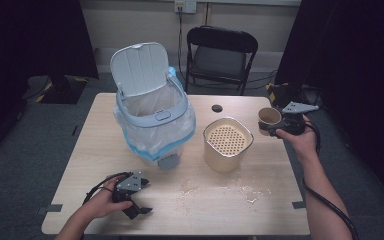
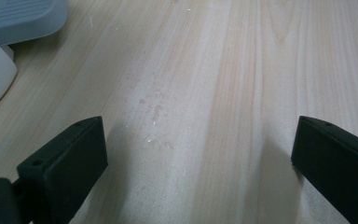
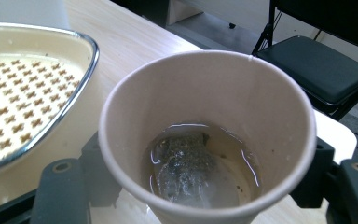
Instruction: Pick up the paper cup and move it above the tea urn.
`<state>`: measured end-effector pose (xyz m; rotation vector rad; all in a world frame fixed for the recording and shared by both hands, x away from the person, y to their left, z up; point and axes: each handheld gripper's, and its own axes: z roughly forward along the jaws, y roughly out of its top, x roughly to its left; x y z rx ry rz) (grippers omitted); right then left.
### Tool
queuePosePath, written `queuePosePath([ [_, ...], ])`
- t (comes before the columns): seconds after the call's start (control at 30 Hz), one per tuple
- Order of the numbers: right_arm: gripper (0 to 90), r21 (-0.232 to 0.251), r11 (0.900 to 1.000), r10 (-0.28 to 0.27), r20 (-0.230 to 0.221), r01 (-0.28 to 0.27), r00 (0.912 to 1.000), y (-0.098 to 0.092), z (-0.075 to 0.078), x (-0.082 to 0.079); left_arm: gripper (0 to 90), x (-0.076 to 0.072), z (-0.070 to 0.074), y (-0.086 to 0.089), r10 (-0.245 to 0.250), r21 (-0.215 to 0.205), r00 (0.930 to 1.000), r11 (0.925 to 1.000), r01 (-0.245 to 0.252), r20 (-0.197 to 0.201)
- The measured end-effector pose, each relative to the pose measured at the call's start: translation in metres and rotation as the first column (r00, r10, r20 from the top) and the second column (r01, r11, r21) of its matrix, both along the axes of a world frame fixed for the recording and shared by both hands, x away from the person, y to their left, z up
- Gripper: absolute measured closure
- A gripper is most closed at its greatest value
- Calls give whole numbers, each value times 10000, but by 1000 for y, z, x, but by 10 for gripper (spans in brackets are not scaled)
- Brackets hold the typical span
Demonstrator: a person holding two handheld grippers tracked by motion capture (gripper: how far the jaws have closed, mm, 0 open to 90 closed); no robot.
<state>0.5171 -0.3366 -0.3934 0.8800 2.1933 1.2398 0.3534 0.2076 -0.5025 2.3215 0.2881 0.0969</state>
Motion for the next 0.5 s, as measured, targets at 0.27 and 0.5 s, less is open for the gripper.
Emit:
queuePosePath([
  [0.27,278,-2,9998,207,134,-207,9997,14,6,13,21,0,0,0,-55,-14,10000,10000,55,7],
  [0.5,280,-112,9995,297,312,-294,9991,26,15,25,20,0,0,0,-59,-16,10000,10000,59,4],
])
